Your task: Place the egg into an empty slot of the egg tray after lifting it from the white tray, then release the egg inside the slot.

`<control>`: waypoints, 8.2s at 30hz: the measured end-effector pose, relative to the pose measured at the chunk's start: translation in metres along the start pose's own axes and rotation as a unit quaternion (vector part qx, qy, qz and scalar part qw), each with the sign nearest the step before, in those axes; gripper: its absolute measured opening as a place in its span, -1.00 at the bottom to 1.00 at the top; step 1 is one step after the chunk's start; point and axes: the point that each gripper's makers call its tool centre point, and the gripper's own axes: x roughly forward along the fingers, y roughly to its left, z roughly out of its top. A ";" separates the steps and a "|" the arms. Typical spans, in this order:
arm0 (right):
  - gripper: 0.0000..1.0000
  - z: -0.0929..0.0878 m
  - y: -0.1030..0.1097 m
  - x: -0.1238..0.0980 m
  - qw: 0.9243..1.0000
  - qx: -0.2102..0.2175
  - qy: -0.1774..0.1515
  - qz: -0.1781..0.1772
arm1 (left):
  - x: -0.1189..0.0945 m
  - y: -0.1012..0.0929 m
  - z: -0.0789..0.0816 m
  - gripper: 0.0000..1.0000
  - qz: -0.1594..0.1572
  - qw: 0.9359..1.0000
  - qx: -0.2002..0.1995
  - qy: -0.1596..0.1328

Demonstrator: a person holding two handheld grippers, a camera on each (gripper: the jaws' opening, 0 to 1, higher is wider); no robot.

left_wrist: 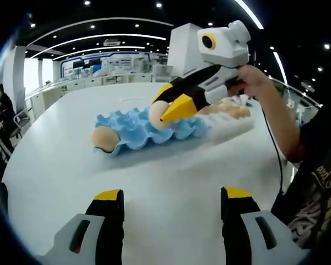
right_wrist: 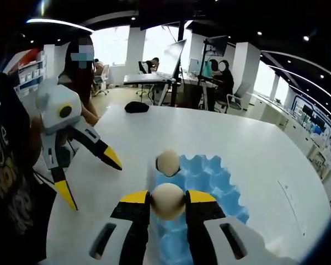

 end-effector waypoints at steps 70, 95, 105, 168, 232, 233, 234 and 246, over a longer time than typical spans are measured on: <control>-0.47 -0.005 -0.001 0.054 0.999 0.004 0.027 0.027 | -0.011 0.021 -0.008 0.45 0.022 1.000 -0.015 -0.001; -0.48 -0.005 -0.004 0.020 1.000 -0.011 0.022 0.007 | -0.010 0.006 0.002 0.45 0.018 1.000 -0.001 -0.006; -0.47 -0.019 -0.010 -0.002 1.000 -0.003 0.022 -0.011 | -0.008 -0.001 0.005 0.45 0.012 1.000 0.008 -0.003; -0.46 -0.117 -0.017 -0.117 0.991 0.070 0.050 -0.098 | 0.024 -0.065 0.024 0.46 -0.049 0.997 0.054 0.008; -0.40 -0.172 -0.032 -0.184 0.979 0.109 0.075 -0.157 | 0.038 -0.082 0.028 0.46 -0.063 0.996 0.056 0.009; -0.39 -0.173 -0.034 -0.185 0.978 0.111 0.075 -0.158 | 0.038 -0.081 0.027 0.46 -0.062 0.996 0.056 0.009; -0.39 -0.175 -0.035 -0.186 0.978 0.110 0.075 -0.158 | 0.038 -0.081 0.027 0.46 -0.063 0.996 0.055 0.009; -0.37 -0.185 -0.037 -0.192 0.976 0.128 0.078 -0.159 | 0.039 -0.080 0.026 0.46 -0.064 0.996 0.054 0.009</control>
